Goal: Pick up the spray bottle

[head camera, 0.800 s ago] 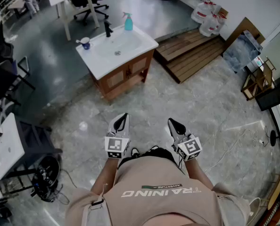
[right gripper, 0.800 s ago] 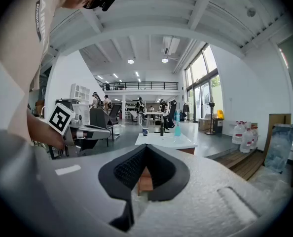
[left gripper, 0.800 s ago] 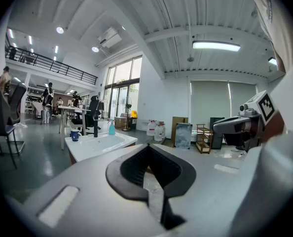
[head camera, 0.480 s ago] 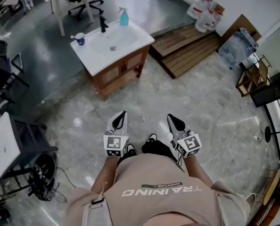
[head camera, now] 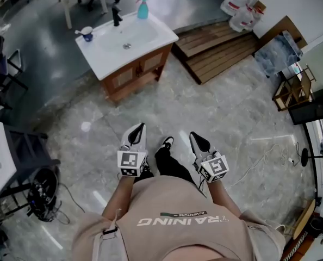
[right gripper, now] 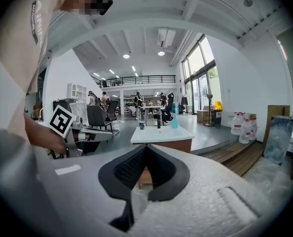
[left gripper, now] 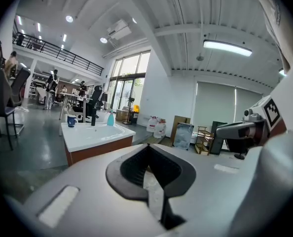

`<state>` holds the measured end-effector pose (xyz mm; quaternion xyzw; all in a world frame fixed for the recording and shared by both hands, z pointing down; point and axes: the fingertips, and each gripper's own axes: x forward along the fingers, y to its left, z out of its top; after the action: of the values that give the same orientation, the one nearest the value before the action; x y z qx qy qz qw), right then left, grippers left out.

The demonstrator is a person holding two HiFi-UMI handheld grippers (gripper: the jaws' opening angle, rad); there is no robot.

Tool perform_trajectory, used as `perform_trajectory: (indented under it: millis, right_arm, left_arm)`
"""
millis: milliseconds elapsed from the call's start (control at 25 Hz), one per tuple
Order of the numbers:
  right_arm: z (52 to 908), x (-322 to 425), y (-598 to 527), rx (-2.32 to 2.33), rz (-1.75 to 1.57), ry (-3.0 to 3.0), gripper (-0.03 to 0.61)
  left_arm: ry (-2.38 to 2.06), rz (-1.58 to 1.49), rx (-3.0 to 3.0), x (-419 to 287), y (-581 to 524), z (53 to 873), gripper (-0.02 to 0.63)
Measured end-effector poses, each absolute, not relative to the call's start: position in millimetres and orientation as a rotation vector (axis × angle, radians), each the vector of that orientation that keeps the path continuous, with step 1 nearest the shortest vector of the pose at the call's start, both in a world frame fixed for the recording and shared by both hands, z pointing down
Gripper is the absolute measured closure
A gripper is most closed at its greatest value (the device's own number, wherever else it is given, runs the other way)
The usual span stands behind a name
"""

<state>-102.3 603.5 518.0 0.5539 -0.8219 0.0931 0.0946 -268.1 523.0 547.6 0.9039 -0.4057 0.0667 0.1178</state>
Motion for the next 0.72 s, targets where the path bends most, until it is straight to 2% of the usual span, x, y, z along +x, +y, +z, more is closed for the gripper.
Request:
perform_trajectory:
  millis: [400,720]
  right_arm:
    - [523,-63,517,1.655,0.302,-2.501,0.576]
    - [541,5,454,1.634,0.301,-2.509,0.577]
  left_arm:
    - [-1.113,0.349,2.727,-211,452,544,0.597]
    - [-1.076,0.284,2.750,-141,394,508,0.598]
